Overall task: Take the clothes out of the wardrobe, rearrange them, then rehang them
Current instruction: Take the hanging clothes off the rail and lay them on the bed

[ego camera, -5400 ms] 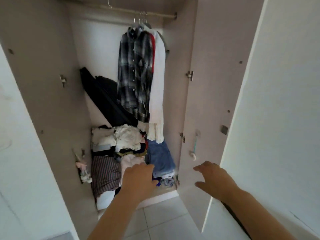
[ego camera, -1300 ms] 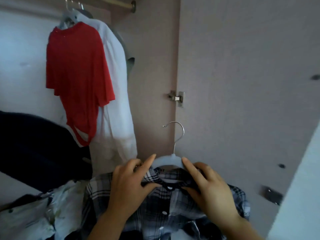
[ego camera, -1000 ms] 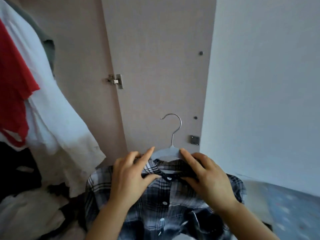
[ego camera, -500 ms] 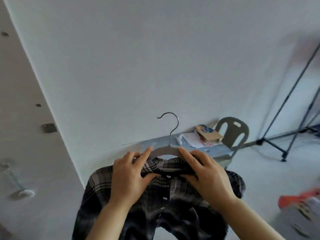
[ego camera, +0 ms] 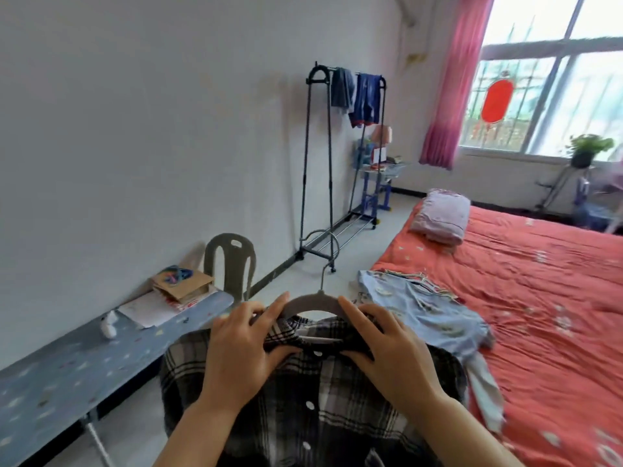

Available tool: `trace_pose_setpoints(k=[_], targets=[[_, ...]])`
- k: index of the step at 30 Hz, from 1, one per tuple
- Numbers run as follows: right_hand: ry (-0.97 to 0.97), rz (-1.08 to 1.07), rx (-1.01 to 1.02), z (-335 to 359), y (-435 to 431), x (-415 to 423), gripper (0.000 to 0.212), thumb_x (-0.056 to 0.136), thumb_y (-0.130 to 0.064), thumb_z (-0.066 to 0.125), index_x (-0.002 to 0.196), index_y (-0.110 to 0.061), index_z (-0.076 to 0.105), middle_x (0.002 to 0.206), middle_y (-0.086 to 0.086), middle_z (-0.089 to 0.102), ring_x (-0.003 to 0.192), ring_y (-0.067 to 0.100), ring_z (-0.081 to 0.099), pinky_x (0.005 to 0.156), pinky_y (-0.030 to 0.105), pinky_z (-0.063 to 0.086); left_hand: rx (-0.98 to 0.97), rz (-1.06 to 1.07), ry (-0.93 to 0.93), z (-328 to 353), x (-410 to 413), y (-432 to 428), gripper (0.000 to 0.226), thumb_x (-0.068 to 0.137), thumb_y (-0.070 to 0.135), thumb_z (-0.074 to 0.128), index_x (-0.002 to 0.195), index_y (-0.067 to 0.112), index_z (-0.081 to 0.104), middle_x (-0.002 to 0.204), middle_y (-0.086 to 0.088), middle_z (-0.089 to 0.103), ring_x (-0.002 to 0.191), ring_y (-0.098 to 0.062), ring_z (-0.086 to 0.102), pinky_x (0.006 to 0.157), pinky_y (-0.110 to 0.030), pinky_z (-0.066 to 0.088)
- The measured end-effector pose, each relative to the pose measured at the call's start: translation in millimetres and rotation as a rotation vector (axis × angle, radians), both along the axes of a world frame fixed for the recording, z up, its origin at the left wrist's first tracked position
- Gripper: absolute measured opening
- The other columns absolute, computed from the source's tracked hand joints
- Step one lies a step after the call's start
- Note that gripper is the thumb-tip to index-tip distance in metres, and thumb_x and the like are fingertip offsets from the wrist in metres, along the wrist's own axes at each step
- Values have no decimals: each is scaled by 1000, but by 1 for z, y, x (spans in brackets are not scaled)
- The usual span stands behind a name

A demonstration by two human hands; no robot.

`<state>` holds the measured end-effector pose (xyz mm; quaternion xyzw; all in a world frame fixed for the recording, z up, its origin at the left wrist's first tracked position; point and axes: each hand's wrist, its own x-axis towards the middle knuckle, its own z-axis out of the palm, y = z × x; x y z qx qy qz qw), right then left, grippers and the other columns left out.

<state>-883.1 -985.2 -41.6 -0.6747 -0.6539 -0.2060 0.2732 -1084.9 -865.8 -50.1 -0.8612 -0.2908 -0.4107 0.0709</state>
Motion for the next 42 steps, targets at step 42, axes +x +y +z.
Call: trace_pose_setpoints(k=[42], targets=[[342,-434,-193,-126,251,535,96,58,-26,87,138,-36,35,108,0,59,93,21,63,65,31,55,-288,-363,254,-111,613,313,82,42,37,91,117,16,65,84,-3,61,75,-24,64,66,-41,48]])
